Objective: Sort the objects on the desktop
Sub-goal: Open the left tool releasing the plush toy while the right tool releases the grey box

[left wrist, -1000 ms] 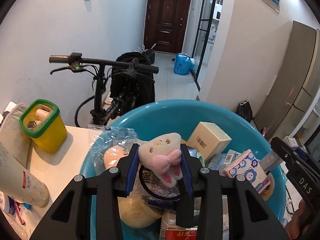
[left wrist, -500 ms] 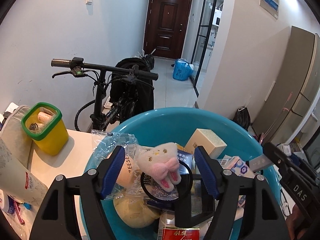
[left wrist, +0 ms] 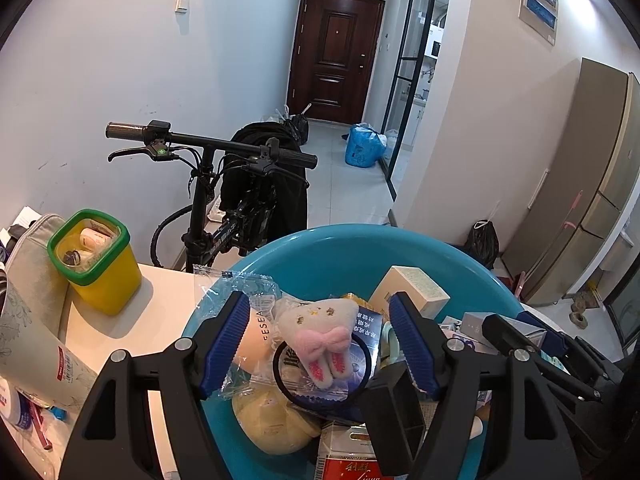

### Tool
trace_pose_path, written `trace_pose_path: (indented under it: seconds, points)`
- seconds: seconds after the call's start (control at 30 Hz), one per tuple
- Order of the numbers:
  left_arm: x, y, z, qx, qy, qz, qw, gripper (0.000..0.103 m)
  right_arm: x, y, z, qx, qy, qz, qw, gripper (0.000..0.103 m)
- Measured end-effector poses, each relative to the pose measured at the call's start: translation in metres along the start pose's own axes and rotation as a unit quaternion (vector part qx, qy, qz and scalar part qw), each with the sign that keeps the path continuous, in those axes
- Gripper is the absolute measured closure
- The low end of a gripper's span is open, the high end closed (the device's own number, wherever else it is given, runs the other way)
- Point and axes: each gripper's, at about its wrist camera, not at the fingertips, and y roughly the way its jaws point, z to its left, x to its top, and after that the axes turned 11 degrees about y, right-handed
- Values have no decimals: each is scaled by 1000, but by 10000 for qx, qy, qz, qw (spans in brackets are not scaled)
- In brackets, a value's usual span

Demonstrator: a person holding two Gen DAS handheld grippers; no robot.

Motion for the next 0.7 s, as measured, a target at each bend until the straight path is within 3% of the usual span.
trace_pose_path:
  seconds: [0.27, 0.37, 0.7]
  points:
    - [1, -2, 1, 34, 19, -16, 10000, 28, 0, 2, -10, -36, 219, 89, 9997, 55]
    - [2, -4, 3, 40, 23, -46, 10000, 28, 2, 0, -10, 14, 198, 54, 9998, 45]
    - [8, -25, 5, 25, 58, -282, 9996, 28, 12, -19, -11, -13, 151, -196, 9997, 43]
